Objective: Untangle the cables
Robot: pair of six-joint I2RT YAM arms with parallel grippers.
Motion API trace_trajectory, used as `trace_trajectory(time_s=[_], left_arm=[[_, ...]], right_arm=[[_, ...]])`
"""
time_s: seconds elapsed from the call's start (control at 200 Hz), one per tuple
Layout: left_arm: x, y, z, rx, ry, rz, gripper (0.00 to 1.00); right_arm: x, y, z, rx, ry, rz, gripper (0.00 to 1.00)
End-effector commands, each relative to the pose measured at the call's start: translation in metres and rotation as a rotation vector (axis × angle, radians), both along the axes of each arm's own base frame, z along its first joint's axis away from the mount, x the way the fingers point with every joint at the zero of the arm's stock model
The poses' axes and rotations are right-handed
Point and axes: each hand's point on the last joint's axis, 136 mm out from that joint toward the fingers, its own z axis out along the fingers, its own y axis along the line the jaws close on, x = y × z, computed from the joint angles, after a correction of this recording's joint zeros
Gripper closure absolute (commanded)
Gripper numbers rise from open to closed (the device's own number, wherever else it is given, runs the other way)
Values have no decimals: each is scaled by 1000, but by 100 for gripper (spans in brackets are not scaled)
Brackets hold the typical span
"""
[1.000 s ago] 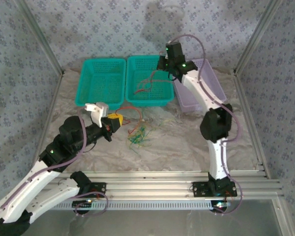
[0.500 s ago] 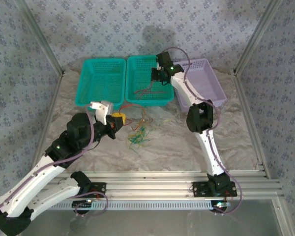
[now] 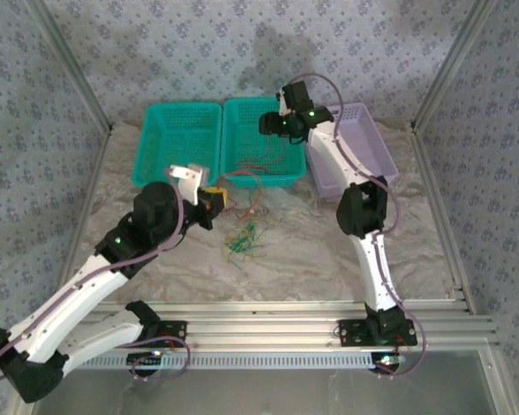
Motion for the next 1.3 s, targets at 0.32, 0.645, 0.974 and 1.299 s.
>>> trace_trajectory(time_s=[0.32,0.645,0.974,1.299], left_arm=[[127,-15,17,-42,58,126,100],[207,-49,-4,13,100,105,100],[260,-92,-81,109,247,82,100],[283,-114,-150,230,375,106,100]], right_arm=[[-110,-87,167,98,-385,-155,0],[-197,-129,164,80,-431,-192,0],[-272,-153,152,73,-465,-191,0],[-300,-166,129,17,-434,-184,0]])
